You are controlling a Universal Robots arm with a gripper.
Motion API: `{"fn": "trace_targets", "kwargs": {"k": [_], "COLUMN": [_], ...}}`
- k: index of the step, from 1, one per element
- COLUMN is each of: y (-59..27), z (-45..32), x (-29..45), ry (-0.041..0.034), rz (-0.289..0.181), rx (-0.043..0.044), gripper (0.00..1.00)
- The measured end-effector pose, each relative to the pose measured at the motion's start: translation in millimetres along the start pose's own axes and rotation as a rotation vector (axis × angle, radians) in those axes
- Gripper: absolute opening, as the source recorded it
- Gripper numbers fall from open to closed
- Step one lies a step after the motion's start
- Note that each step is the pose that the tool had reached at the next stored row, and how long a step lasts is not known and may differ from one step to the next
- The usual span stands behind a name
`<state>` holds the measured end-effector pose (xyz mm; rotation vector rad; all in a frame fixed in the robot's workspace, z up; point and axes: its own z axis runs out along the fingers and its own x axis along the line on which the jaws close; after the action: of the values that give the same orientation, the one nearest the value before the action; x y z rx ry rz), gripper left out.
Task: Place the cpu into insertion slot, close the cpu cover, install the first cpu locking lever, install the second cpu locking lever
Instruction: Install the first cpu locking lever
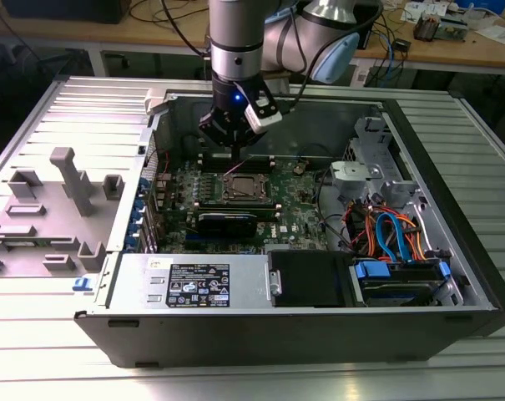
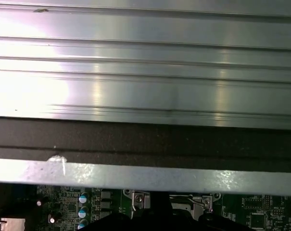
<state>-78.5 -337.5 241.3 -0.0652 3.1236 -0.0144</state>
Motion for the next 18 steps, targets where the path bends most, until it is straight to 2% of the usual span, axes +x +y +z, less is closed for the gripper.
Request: {"fn": "trace_targets", "kwargs": {"k": [18], "y": [1.8], "z": [8.4], "x": [-2.3], "ry": [0.0000], "rz": [0.007], "rx": [0.0001], "gripper": [0.11]}}
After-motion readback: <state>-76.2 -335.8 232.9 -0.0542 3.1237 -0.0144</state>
